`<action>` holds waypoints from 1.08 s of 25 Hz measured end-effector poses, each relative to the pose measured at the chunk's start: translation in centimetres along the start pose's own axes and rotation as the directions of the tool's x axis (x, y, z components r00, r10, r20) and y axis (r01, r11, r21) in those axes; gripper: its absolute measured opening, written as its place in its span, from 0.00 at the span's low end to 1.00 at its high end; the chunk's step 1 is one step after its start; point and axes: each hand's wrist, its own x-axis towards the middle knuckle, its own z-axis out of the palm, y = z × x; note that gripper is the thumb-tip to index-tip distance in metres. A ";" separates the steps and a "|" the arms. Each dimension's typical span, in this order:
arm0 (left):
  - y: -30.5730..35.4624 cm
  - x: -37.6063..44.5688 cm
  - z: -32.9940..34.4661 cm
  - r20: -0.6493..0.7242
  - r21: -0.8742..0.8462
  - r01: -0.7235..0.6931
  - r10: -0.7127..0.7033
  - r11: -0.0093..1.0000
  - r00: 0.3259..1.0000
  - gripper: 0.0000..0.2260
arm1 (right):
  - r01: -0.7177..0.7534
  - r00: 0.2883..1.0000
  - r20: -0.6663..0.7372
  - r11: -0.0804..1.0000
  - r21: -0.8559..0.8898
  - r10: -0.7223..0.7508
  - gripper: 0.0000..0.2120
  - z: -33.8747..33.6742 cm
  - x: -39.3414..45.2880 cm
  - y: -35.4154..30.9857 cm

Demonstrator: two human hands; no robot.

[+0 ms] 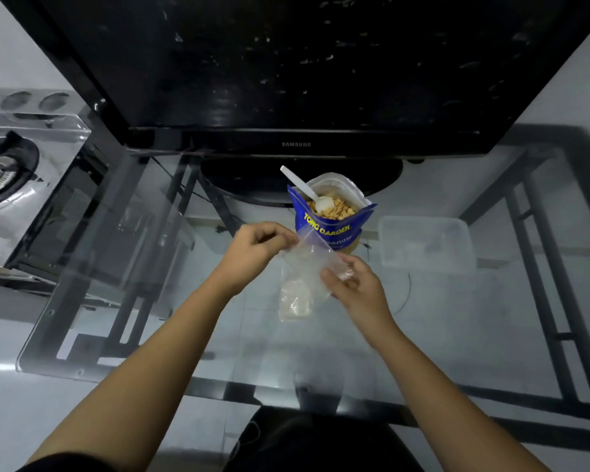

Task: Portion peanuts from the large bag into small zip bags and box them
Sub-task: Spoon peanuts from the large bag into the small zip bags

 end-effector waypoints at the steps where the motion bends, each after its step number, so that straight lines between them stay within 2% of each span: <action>1: 0.6 -0.1 -0.2 0.005 -0.023 0.006 -0.006 1.000 1.000 0.11 | 0.029 0.999 -0.034 1.000 0.007 -0.029 0.16 -0.3 0.1 -0.9; 3: 1.7 -0.2 -0.6 0.035 -0.023 0.001 0.000 1.000 0.999 0.13 | 0.068 0.996 -0.052 0.997 0.029 -0.066 0.16 -1.2 0.4 -2.5; 6: 2.9 -0.2 -1.1 0.066 0.018 -0.019 0.018 1.000 0.998 0.08 | 0.096 0.994 0.046 0.994 0.044 -0.098 0.19 -2.5 0.5 -4.5; 8: 3.4 -0.2 -0.9 0.073 -0.024 -0.017 0.018 1.000 0.997 0.05 | 0.127 0.988 0.083 0.992 0.015 -0.128 0.18 -3.0 0.5 -5.5; 10: 3.8 -0.1 -0.7 0.063 -0.096 -0.017 0.023 0.995 0.998 0.06 | 0.165 0.982 0.091 0.986 -0.013 -0.163 0.17 -3.2 0.4 -6.4; 13: 4.3 0.2 -0.7 0.031 -0.009 -0.016 0.017 1.000 0.999 0.05 | 0.214 0.976 0.064 0.974 -0.081 -0.209 0.22 -3.4 0.7 -7.1; 15: 4.4 0.4 -0.7 -0.015 0.043 -0.012 0.012 0.999 1.000 0.02 | 0.201 0.978 0.073 0.978 -0.060 -0.197 0.23 -3.6 1.3 -7.2; 18: 4.3 0.9 -0.4 -0.084 0.092 0.019 -0.011 0.996 0.996 0.06 | 0.114 0.988 0.098 0.993 0.026 -0.116 0.23 -3.8 2.3 -7.1; 20: 4.5 1.0 -0.1 -0.087 0.098 0.018 -0.010 0.995 0.996 0.06 | 0.131 0.991 0.026 0.987 -0.093 -0.129 0.23 -3.6 2.7 -7.2; 22: 5.1 1.0 0.0 -0.067 0.087 -0.003 0.009 0.996 0.998 0.06 | 0.244 0.956 -0.085 0.925 -0.290 -0.279 0.25 -3.4 2.4 -7.5; 23: 5.3 1.0 0.1 -0.053 0.087 -0.015 0.020 0.996 0.998 0.06 | 0.320 0.919 -0.089 0.860 -0.398 -0.384 0.26 -3.4 2.1 -7.8; 25: 5.7 1.2 0.1 -0.030 0.080 -0.027 0.029 0.996 0.999 0.07 | 0.450 0.856 0.046 0.698 -0.557 -0.515 0.31 -3.2 1.7 -8.3; 27: 6.1 1.3 0.3 -0.010 0.037 -0.017 0.017 0.999 1.000 0.09 | 0.527 0.811 0.212 0.521 -0.672 -0.546 0.37 -2.7 1.9 -8.3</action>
